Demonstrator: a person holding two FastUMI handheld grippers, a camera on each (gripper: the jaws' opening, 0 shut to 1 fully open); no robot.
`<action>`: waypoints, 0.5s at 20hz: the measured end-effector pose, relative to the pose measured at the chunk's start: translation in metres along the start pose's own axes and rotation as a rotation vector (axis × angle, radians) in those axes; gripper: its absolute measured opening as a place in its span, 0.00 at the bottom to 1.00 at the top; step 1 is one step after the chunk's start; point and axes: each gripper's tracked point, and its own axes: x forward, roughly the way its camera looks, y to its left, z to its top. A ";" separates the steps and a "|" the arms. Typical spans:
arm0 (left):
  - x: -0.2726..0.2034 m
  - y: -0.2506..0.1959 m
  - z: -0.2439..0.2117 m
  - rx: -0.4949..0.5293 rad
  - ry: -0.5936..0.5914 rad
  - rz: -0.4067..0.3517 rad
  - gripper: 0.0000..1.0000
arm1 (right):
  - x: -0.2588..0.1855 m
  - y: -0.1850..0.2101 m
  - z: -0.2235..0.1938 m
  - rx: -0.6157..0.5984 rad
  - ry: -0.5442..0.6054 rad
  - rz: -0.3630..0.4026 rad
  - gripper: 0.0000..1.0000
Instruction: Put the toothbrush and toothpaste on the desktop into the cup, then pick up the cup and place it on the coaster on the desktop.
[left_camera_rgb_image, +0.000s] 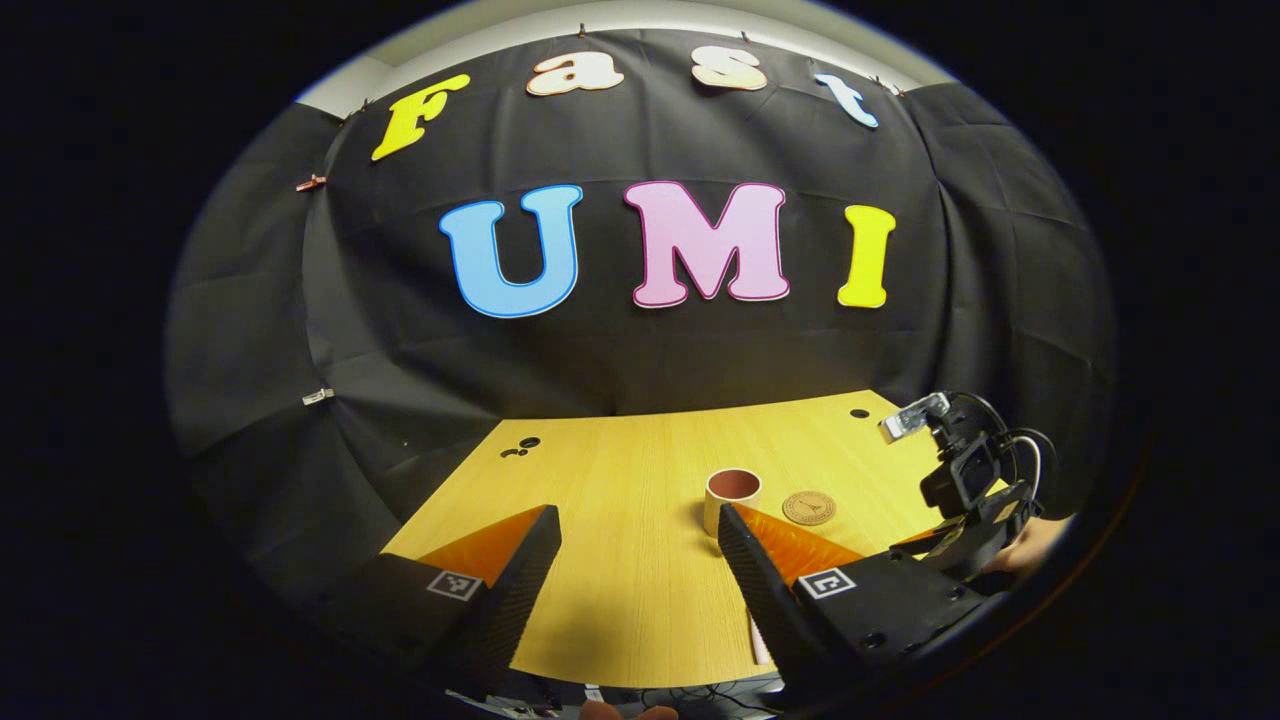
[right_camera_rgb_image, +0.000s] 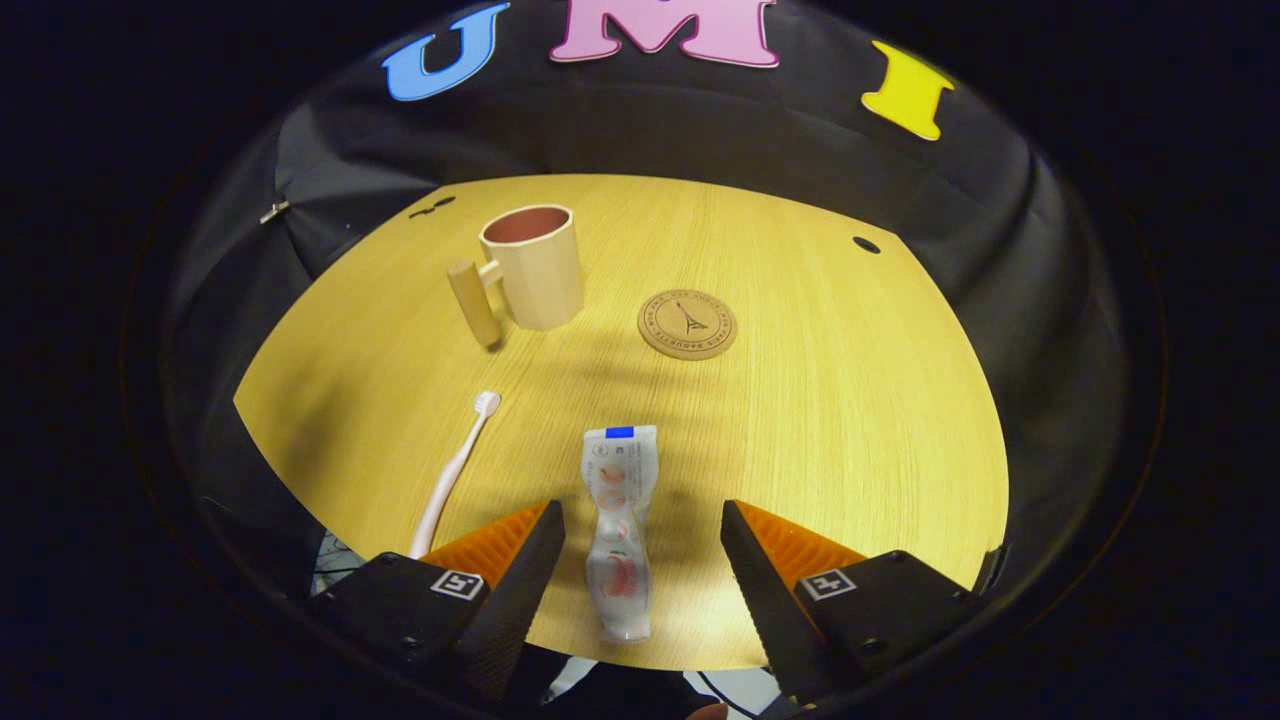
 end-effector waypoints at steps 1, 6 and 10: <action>-0.001 0.001 -0.002 0.000 0.001 0.004 0.98 | 0.005 0.000 -0.002 -0.017 0.019 -0.006 0.96; -0.002 0.009 -0.005 -0.009 0.009 0.022 0.99 | 0.024 0.001 -0.017 -0.015 0.105 -0.016 0.92; -0.002 0.014 -0.007 -0.012 0.014 0.039 0.99 | 0.030 0.000 -0.018 0.000 0.134 -0.024 0.79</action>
